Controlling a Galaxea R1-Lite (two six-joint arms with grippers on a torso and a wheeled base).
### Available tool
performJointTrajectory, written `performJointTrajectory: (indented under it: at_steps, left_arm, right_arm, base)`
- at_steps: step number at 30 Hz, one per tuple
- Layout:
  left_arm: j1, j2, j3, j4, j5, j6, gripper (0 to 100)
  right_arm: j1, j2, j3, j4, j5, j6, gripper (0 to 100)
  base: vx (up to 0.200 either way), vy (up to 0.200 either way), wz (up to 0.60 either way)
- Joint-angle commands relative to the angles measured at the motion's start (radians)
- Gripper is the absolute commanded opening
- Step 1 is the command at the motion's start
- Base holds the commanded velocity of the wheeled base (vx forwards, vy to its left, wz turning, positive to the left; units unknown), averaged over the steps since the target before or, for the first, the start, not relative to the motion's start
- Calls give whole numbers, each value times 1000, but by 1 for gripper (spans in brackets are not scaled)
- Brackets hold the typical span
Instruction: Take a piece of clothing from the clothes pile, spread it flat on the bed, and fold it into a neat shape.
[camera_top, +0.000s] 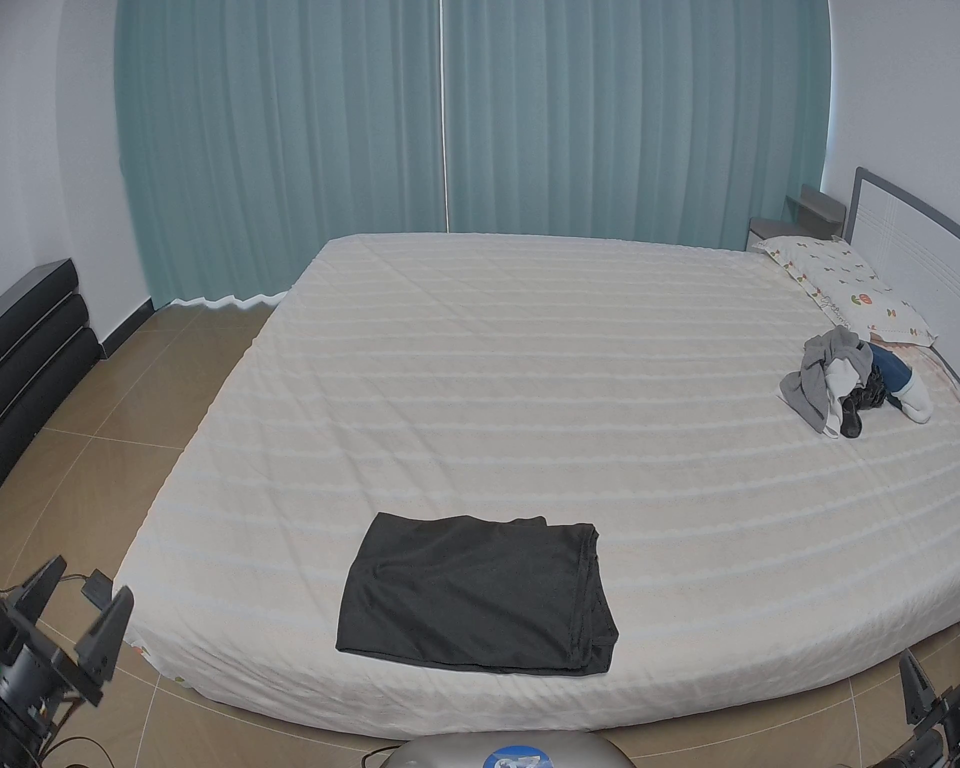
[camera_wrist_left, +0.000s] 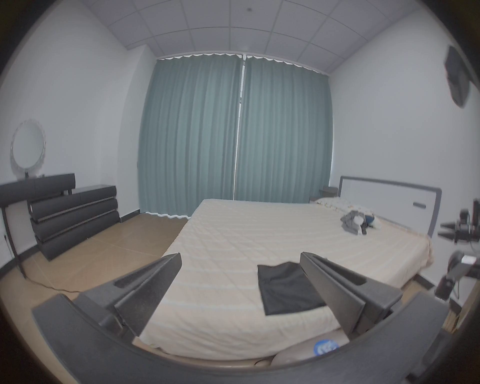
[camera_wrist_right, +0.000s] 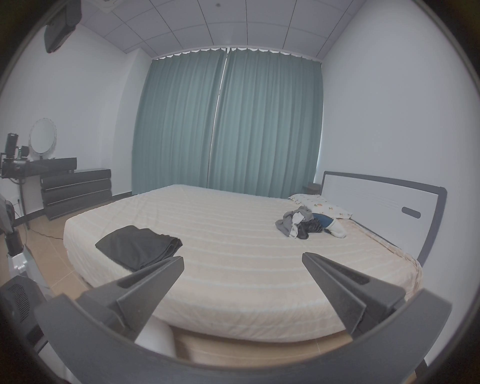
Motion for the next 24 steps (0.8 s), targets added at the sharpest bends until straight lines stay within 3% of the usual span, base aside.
performJointTrajectory:
  at_steps: [1,5,10,15,24]
  left_arm:
    - [5,-591,23,481,2,248,100]
    - [5,-591,29,454,1,230,100]
    - [4,-591,36,458,-27,190,100]
    - [5,-591,37,449,-48,42,100]
    - [4,-591,34,448,9,-77,100]
  right_arm:
    - [-27,-95,166,-244,-68,-37,100]
    - [-27,-95,166,-228,-89,-25,100]
    - [-27,-95,166,-222,-98,55,100]
    - [-27,-95,166,-219,-92,88,100]
    - [-27,-93,164,-213,-2,128,100]
  base:
    - [0,0,0]
    - [0,0,0]
    - [0,0,0]
    - [0,0,0]
    - [0,0,0]
